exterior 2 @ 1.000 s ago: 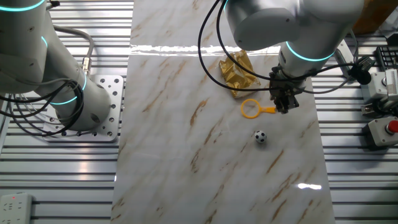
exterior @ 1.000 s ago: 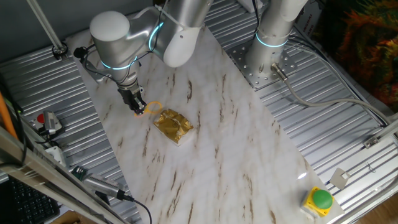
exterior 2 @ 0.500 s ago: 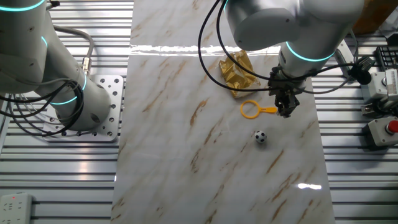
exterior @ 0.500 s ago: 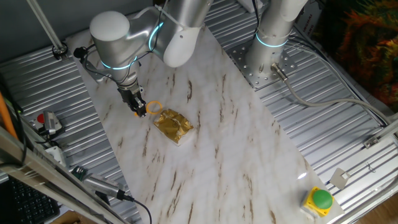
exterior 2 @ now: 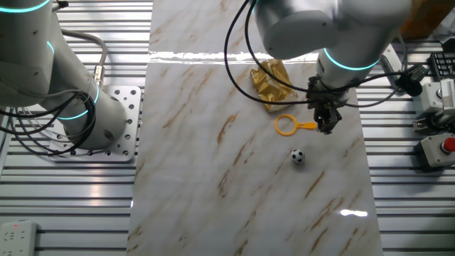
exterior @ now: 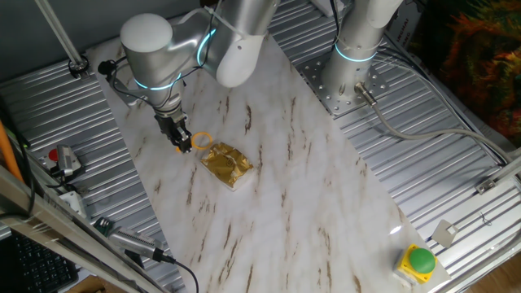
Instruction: Remove the bubble ring from the ball
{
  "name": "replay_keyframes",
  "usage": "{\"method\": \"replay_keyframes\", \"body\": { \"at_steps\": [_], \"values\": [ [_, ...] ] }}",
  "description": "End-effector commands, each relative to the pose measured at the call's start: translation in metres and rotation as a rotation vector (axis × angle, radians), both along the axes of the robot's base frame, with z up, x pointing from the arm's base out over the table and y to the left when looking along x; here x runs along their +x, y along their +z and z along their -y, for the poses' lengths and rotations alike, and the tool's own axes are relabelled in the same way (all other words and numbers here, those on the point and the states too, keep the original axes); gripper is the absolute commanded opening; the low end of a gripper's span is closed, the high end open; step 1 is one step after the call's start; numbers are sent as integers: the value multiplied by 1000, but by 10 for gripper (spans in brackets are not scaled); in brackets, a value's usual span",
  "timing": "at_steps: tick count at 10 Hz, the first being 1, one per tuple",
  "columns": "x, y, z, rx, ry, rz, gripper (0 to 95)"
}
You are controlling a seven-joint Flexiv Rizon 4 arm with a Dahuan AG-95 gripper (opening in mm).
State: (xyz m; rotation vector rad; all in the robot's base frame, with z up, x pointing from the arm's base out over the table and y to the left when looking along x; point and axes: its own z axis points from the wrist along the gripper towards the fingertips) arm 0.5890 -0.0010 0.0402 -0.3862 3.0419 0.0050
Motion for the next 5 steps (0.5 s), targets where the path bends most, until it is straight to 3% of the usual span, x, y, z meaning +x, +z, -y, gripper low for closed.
{"method": "replay_keyframes", "body": {
  "at_steps": [1, 3, 5],
  "values": [
    [-2, 7, 0, -7, -8, 3, 570],
    [-6, 27, -3, -9, -22, 6, 570],
    [-9, 38, -5, -7, -24, 19, 570]
  ]
}}
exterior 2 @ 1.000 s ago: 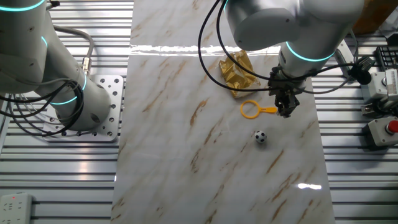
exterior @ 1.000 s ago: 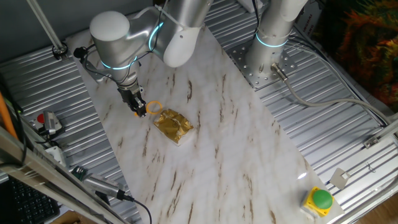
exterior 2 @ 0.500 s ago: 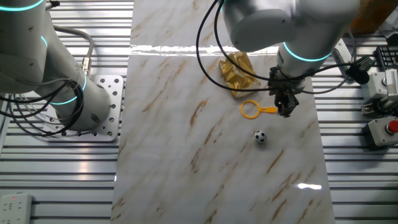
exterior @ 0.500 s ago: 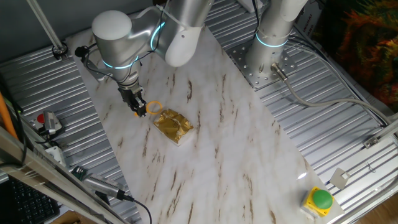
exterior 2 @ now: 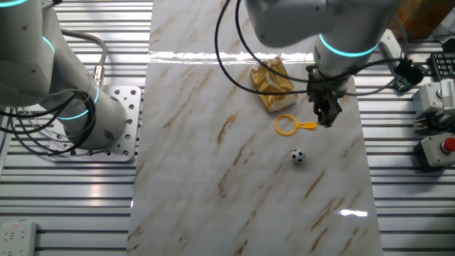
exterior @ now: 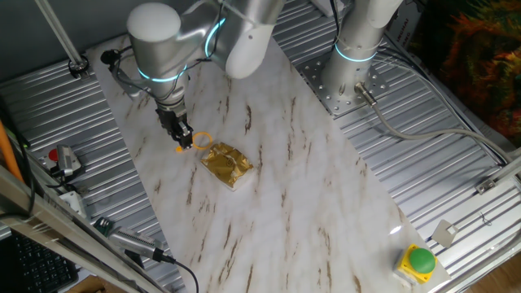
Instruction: Remove the bubble ring from the ball
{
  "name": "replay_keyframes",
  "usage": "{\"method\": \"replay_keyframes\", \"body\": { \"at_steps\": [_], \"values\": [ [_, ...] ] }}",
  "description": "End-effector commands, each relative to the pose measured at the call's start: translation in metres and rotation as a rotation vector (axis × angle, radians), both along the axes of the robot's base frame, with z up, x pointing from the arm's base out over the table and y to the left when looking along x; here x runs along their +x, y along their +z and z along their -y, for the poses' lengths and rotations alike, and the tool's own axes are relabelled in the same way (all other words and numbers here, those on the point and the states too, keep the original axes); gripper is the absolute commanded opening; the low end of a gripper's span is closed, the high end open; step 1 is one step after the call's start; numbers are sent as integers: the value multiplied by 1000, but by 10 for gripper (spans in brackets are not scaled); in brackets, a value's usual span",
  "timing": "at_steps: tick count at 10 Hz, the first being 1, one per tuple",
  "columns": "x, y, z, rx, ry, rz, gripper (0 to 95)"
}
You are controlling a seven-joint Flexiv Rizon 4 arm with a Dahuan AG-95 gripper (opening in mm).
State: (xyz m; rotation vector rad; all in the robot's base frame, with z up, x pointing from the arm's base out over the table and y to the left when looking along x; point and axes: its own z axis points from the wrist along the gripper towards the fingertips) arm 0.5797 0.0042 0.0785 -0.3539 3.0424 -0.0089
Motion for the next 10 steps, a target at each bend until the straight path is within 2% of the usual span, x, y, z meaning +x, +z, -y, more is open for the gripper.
{"method": "replay_keyframes", "body": {
  "at_steps": [1, 6, 10],
  "values": [
    [1, -1, 0, 2, -4, 19, 570],
    [0, 0, 0, 19, -7, 26, 570],
    [0, 0, 0, 18, 7, 23, 570]
  ]
}}
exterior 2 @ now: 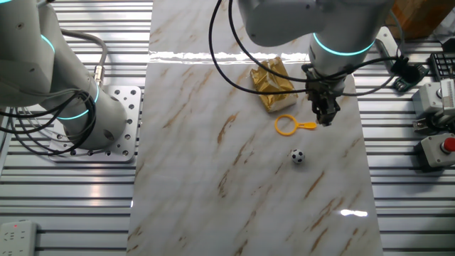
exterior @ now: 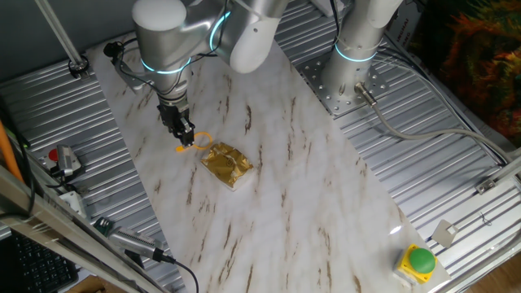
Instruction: Remove the bubble ring from the ball
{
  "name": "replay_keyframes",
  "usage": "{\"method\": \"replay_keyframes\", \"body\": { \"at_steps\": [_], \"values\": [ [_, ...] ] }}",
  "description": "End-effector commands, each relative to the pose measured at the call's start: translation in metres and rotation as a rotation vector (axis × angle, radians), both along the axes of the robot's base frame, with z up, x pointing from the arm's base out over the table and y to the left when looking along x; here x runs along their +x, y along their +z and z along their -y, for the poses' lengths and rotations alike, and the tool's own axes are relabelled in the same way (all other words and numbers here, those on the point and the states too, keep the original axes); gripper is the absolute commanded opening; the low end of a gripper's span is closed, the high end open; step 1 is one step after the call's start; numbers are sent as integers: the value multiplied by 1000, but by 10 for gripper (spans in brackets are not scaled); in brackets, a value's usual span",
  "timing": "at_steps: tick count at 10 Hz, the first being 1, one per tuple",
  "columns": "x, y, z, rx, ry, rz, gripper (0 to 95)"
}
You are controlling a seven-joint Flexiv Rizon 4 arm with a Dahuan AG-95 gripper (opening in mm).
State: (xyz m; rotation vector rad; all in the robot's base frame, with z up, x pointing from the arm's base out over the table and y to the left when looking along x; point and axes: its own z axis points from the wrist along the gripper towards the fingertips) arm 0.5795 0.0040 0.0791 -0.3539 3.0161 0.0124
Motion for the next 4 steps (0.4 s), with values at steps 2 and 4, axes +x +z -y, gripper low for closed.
{"method": "replay_keyframes", "body": {
  "at_steps": [2, 4],
  "values": [
    [0, -1, 0, 4, 7, 0, 570],
    [1, -1, 0, 8, 3, 2, 570]
  ]
}}
